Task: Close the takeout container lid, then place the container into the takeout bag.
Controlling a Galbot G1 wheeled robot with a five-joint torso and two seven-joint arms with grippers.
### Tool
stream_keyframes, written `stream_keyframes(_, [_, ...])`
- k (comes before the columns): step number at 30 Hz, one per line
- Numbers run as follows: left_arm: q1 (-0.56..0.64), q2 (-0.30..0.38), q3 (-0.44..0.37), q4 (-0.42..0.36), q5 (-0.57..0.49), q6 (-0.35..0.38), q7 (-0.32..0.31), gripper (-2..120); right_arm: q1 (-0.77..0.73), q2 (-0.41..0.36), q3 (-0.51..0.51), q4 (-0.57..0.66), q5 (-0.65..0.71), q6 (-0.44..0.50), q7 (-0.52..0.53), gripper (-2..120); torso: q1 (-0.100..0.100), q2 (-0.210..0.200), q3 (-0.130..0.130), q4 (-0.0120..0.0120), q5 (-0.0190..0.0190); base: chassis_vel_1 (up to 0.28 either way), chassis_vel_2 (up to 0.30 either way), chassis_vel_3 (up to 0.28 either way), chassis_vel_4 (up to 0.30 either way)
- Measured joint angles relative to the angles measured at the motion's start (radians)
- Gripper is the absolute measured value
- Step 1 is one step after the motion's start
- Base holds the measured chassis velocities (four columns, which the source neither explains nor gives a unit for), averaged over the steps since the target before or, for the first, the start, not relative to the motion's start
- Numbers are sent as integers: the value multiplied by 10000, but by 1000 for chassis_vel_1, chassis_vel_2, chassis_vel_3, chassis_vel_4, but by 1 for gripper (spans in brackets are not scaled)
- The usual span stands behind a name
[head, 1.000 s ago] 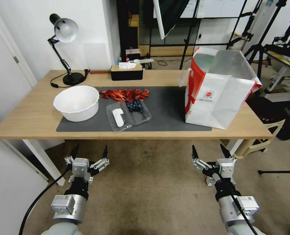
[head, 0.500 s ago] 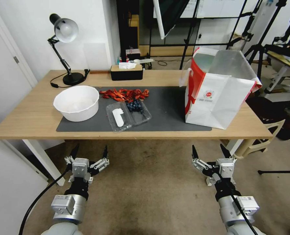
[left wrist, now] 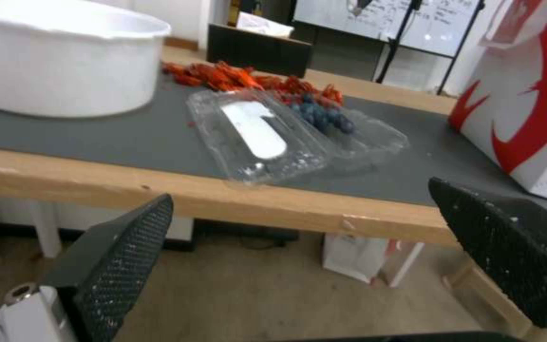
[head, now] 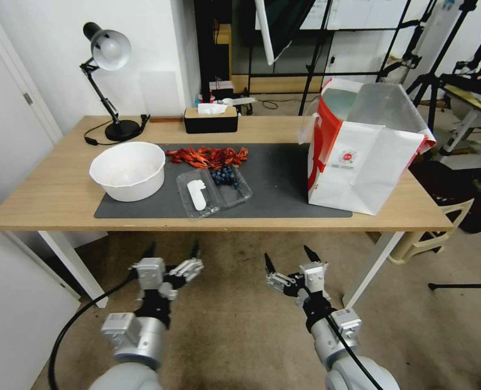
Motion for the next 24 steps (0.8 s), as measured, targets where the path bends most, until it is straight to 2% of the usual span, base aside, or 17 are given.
stream_keyframes(15, [-42, 217, -222, 234, -31, -230, 241, 100, 61, -64, 646, 380, 376, 179, -16, 100, 0, 0, 0, 1, 1, 0, 0, 0, 0])
stream_keyframes(18, [-70, 265, -179, 306, -369, -232, 345, 100, 115, -99, 800, 425, 610, 261, -58, 100, 0, 0, 0, 2, 1, 0, 0, 0, 0])
stream_keyframes(21, [-202, 302, 18, 377, -1171, 54, 347, 100, 147, -177, 1022, 513, 921, 299, -123, 100, 1, 0, 0, 1, 0, 0, 0, 0, 0])
stream_keyframes(24, [-241, 302, 61, 380, -1361, 163, 314, 100, 144, -197, 1072, 523, 973, 314, -128, 100, 0, 0, 0, 1, 1, 0, 0, 0, 0])
